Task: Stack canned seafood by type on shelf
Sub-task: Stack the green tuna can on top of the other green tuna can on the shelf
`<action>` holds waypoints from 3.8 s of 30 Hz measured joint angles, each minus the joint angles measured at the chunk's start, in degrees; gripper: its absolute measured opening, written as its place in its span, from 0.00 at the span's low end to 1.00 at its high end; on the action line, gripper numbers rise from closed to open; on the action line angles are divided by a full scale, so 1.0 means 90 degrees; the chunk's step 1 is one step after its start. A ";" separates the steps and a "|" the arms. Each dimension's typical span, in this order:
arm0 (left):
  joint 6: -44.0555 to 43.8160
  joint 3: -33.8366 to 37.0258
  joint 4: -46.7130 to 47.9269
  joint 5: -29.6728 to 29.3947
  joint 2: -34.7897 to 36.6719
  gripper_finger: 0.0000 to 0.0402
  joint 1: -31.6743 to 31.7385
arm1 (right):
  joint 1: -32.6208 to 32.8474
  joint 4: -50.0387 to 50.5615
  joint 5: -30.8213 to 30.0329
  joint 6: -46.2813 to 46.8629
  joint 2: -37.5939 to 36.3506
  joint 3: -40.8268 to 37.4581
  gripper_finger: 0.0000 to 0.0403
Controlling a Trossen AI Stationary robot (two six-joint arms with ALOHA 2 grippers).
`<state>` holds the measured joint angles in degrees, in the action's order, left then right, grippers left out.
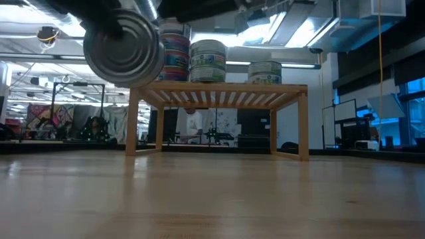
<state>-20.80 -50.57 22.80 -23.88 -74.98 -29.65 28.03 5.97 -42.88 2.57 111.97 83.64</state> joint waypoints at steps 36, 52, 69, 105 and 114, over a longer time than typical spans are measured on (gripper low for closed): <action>0.1644 -0.0021 -0.1773 0.0032 0.0005 0.33 -0.0381 | -0.0035 -0.0752 0.0833 0.0230 -0.0003 0.0000 0.57; 0.1631 -0.0021 -0.1766 0.0358 0.0180 0.56 -0.0358 | -0.0025 0.0067 0.1058 0.0092 -0.0451 -0.0010 0.32; 0.1674 -0.0021 -0.0792 -0.0100 0.1986 0.57 0.0229 | -0.0094 0.4177 -0.3230 -0.0207 -0.2560 0.0002 0.33; 0.2319 -0.0019 -0.0354 -0.0097 0.2210 0.57 0.1008 | -0.3418 0.5174 -0.1340 -0.1675 -0.2677 -0.0002 0.34; 0.2288 -0.0019 -0.0358 -0.0097 0.2210 0.57 0.1009 | -0.3592 0.5158 -0.1327 -0.1823 -0.2621 -0.0002 0.35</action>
<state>-0.21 -50.74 19.58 -24.75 -55.09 -20.57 -4.29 52.40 -54.83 -13.84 88.38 83.61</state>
